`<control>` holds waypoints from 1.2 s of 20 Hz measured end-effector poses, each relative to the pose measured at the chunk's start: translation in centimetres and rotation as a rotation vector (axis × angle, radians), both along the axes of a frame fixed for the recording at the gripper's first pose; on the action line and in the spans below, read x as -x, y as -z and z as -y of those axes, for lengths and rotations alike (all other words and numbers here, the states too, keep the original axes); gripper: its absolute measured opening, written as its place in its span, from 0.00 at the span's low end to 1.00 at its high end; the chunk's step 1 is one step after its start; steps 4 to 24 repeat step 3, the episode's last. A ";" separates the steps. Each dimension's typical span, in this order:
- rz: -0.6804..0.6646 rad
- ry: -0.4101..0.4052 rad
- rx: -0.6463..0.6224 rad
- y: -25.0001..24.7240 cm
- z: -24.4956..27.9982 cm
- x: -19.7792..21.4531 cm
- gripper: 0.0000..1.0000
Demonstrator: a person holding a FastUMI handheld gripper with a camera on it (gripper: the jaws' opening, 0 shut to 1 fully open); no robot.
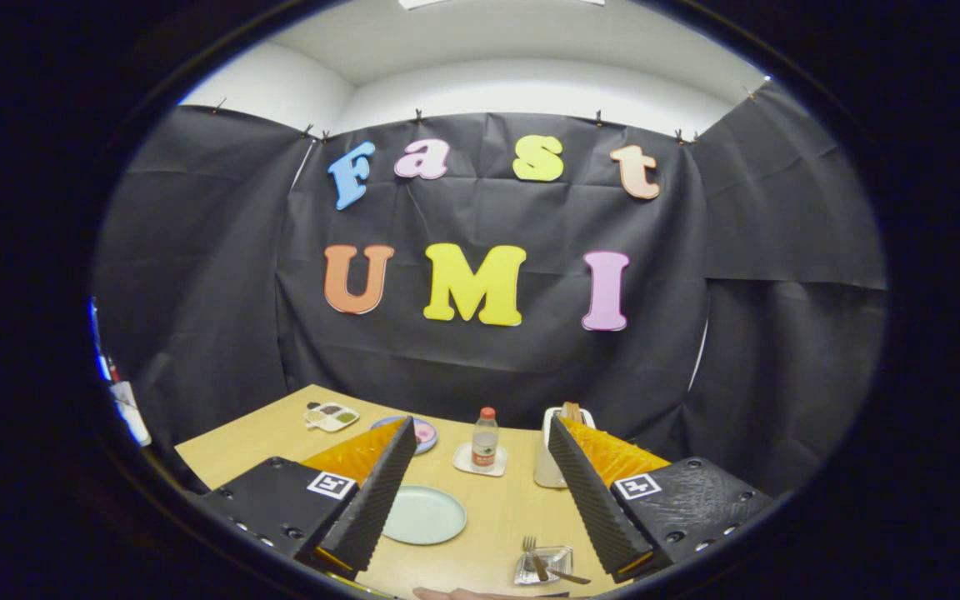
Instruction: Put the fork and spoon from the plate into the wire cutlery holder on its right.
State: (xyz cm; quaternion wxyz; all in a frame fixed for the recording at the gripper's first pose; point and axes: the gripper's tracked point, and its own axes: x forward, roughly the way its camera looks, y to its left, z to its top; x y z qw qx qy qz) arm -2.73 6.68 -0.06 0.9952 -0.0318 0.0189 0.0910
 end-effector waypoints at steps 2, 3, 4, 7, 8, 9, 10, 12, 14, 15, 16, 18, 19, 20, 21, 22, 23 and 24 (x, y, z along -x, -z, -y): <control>0.002 0.000 -0.007 0.0 0.2 -0.2 0.97; -0.001 -0.001 -0.008 0.0 0.5 -0.2 0.97; -0.001 -0.001 -0.008 0.0 0.5 -0.2 0.97; -0.001 -0.001 -0.008 0.0 0.5 -0.2 0.97; -0.001 -0.001 -0.008 0.0 0.5 -0.2 0.97; -0.001 -0.001 -0.008 0.0 0.5 -0.2 0.97; -0.001 -0.001 -0.008 0.0 0.5 -0.2 0.97; -0.001 -0.001 -0.008 0.0 0.5 -0.2 0.97; -0.001 -0.001 -0.008 0.0 0.5 -0.2 0.97; -0.001 -0.001 -0.008 0.0 0.5 -0.2 0.97; -0.001 -0.001 -0.008 0.0 0.5 -0.2 0.97; -0.001 -0.001 -0.008 0.0 0.5 -0.2 0.97; -0.001 -0.001 -0.008 0.0 0.5 -0.2 0.97; -0.001 -0.001 -0.008 0.0 0.5 -0.2 0.97; -0.001 -0.001 -0.008 0.0 0.5 -0.2 0.97; -0.001 -0.001 -0.008 0.0 0.5 -0.2 0.97; -0.001 -0.001 -0.008 0.0 0.5 -0.2 0.97; -0.001 -0.001 -0.008 0.0 0.5 -0.2 0.97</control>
